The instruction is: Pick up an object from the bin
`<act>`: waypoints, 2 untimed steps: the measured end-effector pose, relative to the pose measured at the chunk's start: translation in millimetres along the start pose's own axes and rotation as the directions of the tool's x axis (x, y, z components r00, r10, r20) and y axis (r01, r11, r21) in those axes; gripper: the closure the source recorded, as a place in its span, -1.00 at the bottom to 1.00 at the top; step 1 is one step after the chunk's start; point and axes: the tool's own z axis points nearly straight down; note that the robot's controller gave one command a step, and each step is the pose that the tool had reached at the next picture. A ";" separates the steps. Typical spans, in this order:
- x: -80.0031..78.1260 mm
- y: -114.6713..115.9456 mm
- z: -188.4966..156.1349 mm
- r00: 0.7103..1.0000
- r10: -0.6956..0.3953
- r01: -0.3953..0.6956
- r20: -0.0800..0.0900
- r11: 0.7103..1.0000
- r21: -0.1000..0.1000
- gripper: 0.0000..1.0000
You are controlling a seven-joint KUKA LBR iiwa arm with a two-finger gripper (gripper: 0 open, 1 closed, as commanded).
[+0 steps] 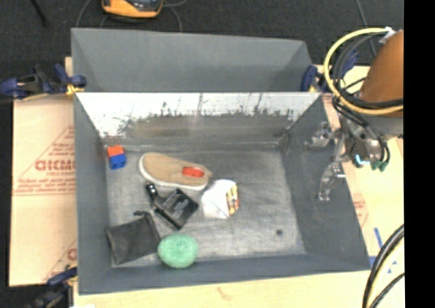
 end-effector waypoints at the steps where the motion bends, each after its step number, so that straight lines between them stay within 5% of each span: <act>1: -1.7 0.9 -4.7 1.000 -0.005 0.005 0.008 1.000 0.002 1.00; 2: -1.7 0.9 -4.7 1.000 -0.006 0.005 0.008 1.000 0.002 1.00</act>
Offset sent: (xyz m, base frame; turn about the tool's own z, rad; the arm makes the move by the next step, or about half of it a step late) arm 0.0000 0.0000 0.0000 0.0000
